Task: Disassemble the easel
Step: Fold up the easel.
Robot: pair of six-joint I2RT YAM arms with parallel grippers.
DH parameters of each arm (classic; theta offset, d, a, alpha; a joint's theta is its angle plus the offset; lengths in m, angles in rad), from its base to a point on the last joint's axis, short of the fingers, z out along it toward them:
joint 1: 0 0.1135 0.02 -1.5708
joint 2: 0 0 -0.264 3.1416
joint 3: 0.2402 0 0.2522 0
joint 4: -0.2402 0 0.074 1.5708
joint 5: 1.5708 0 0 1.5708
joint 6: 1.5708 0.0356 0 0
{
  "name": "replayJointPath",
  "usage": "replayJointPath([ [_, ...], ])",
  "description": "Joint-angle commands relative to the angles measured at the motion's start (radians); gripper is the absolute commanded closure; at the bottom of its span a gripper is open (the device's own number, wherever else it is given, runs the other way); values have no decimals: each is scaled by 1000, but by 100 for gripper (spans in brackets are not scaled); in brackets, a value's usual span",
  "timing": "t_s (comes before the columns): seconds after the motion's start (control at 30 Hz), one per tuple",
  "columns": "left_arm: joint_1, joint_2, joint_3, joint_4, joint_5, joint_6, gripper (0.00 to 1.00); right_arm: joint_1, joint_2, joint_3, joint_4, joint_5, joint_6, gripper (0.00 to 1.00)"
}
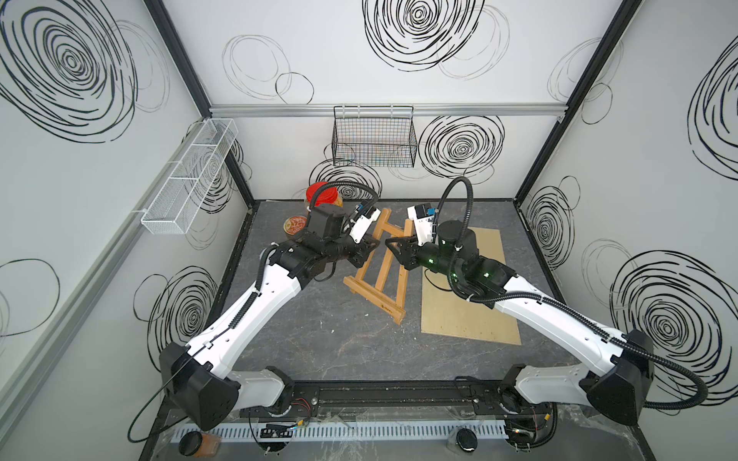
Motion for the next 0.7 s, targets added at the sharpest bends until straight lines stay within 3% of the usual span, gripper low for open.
replayJointPath([
  [0.0,-10,-48,20,80,56,-26,97,-5,12,24,29,-25,14,75],
  [0.2,-8,-48,5,81,60,-32,87,-23,4,9,38,-31,46,83],
  [0.37,-7,-56,-25,90,49,-36,71,-85,-8,-21,48,-91,114,89],
  [0.53,12,-69,-49,98,39,-63,48,-174,1,-18,-17,-186,144,91],
  [0.67,57,-90,-81,117,48,-104,38,-251,22,-9,-70,-292,149,93],
])
